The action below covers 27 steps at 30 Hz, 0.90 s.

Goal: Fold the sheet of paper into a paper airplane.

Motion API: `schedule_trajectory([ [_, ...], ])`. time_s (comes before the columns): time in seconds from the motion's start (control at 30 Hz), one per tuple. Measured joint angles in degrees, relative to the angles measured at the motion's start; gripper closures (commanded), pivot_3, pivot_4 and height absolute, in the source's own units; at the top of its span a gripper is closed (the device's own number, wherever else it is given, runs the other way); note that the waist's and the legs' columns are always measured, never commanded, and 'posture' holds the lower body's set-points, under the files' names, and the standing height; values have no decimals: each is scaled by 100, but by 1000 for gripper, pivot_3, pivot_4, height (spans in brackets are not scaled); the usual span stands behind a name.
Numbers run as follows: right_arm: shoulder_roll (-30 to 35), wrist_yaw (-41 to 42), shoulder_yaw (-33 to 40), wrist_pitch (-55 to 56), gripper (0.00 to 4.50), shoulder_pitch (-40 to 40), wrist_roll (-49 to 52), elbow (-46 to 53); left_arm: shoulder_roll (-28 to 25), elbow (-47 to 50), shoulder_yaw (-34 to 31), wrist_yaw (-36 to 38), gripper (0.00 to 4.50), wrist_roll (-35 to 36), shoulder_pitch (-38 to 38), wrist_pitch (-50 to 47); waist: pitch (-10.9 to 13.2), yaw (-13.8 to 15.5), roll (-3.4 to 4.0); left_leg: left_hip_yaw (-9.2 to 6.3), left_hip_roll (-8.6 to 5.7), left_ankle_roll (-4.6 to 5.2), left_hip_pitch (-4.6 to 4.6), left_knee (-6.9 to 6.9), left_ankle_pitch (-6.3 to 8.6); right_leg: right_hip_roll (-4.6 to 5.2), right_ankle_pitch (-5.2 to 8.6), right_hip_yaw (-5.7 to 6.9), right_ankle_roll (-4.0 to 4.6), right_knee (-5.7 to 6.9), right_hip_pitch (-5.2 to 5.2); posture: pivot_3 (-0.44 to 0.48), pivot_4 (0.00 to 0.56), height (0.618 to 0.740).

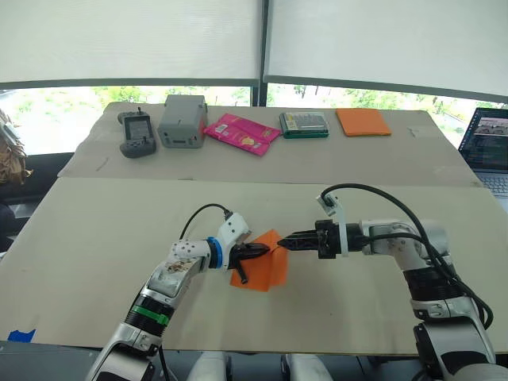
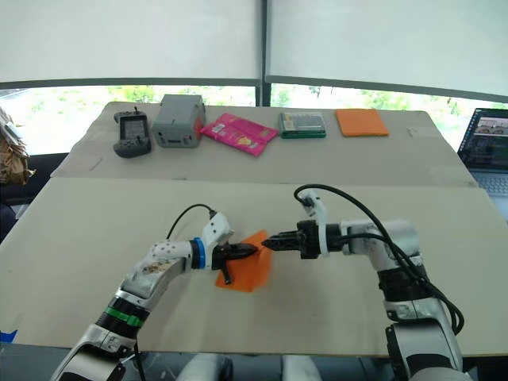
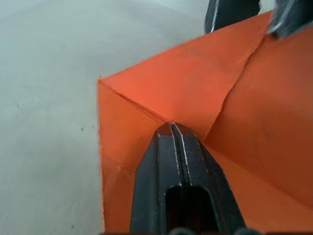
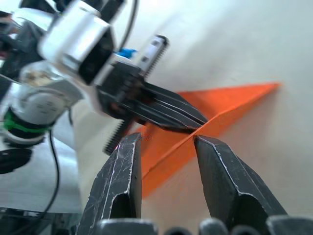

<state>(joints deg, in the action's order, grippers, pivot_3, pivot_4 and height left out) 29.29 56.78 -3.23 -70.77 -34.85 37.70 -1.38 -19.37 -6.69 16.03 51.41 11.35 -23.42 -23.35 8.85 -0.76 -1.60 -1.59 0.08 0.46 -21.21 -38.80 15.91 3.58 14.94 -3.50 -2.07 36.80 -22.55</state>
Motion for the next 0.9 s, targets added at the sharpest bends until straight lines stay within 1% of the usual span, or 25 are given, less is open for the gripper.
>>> schedule_trajectory([
  [0.17, -74, -213, 16, -107, 2603, 68, 187, 222, 7, 1, 7, -1, 4500, 0, -3, 0, 0, 2, 0, 0, -2, 0, -2, 0, 0, 4, 0, 0, 0, -2, -1, 0, 150, 740],
  [0.27, -73, -321, 156, -108, 2603, 190, 215, 233, 7, 1, 12, 1, 4500, 0, -5, 5, 0, 4, 0, 0, -3, 0, -4, 0, 0, 4, 0, 0, 0, -2, -2, 0, 150, 740],
  [0.37, -71, -460, 392, -116, 3379, 260, 322, 232, 2, -6, 9, 3, 4500, 0, -6, 15, 0, 1, 0, 0, -3, 0, -5, 0, 0, 5, 0, 0, 0, -1, -4, 0, 150, 740],
  [0.4, -89, -508, 478, -116, 3754, 272, 377, 231, 2, -14, 9, 3, 4500, 0, -7, 24, 0, 2, 0, 0, -3, 0, -5, 0, 0, 5, 0, 0, 0, 0, -4, 0, 150, 740],
  [0.43, -97, -533, 520, -116, 3983, 283, 409, 231, 2, -16, 10, 4, 4500, 0, -7, 32, 0, 2, 0, 0, -2, 0, -5, 0, 0, 4, 0, 0, 0, 0, -4, 0, 150, 740],
  [0.47, -127, -573, 582, -115, 4460, 315, 422, 232, 2, -24, 12, 8, 4500, 0, -8, 45, 0, 3, 0, 0, -2, 0, -5, 0, 0, 4, 0, 0, 0, 0, -4, 0, 150, 740],
  [0.6, -77, -583, 664, -37, 4460, 479, 530, 285, 3, -43, 28, 32, 4500, 0, -26, 73, 1, 5, 2, 1, -7, 0, -10, -1, 0, 7, 0, -1, -1, -2, -6, 0, 150, 740],
  [0.7, 161, -620, 803, 391, 4460, 398, 380, 272, 3, -52, 37, 42, 4500, -1, -30, 80, 1, 6, 2, 2, -9, 0, -10, -2, 0, 7, -1, -1, -3, -3, -5, 0, 150, 740],
  [0.77, 524, -621, 721, 1053, 4460, 394, -85, 235, 2, -52, 41, 52, 4500, -1, -33, 85, 1, 12, 2, 3, -12, 0, -10, -1, 0, 7, 0, 1, -5, -6, -5, 0, 150, 740],
  [0.83, 813, -597, 481, 1824, 4460, 427, -631, 180, -27, -53, 36, 73, 4500, -1, -34, 88, 1, -1, 2, 6, -11, 0, -8, 2, 0, 4, 1, 1, -6, -8, -6, 0, 150, 740],
  [0.9, 1085, -500, -90, 3198, 4460, 554, -1578, 49, -36, -55, 33, 80, 4500, -2, -37, 91, 1, -7, 1, 8, -11, 0, -7, 2, 0, -3, 2, 1, -8, -9, -5, 0, 150, 740],
])
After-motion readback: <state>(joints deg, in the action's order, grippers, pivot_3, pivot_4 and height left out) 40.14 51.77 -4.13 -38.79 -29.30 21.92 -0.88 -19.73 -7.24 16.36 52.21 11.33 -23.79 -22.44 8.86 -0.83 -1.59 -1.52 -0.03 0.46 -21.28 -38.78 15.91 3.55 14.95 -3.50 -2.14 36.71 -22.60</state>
